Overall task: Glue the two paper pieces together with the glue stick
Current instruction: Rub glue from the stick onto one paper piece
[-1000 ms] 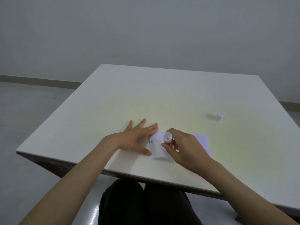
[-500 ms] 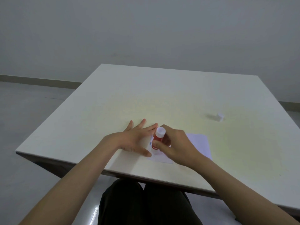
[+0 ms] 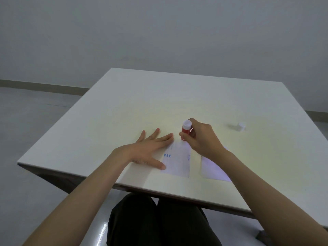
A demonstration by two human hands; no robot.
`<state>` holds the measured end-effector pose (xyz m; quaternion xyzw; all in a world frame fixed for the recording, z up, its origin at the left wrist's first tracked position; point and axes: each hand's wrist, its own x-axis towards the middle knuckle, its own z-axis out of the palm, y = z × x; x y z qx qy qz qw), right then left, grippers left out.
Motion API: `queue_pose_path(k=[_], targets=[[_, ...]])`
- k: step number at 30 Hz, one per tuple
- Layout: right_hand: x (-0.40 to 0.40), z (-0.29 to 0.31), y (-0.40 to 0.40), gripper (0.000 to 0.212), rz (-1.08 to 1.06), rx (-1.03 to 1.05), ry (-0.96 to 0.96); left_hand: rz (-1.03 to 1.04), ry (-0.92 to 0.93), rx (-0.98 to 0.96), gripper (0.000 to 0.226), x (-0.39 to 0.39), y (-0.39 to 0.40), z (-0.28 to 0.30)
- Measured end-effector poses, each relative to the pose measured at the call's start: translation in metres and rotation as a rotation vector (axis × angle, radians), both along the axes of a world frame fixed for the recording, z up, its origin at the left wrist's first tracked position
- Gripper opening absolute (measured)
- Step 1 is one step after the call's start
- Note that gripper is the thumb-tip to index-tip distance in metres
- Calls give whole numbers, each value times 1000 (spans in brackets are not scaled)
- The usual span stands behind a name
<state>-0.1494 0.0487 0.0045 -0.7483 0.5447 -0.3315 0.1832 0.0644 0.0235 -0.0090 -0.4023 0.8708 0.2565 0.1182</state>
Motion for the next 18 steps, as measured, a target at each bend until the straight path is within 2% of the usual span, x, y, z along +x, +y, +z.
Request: queue_pose_path(k=[2,4,8,11,14,18], targets=[[1,4,8,13,7,-25,-17,6,13,-9,98,0,2,-1],[9,6,24,10,113,13,-79,21,34,-9,97,-1,2,-2],[22,1,47,24,274,137,-102,52,82,22,95,-2,3,-3],[16,0,37,26,258,115,-92,41,61,15,99,-2,2,-2],[6,-1,23,14,211,86,-81,16,16,-8,98,-2,2,-2],[-8,-2,6,11,105,68,-94,18,14,-5,99,-2,2,-2]])
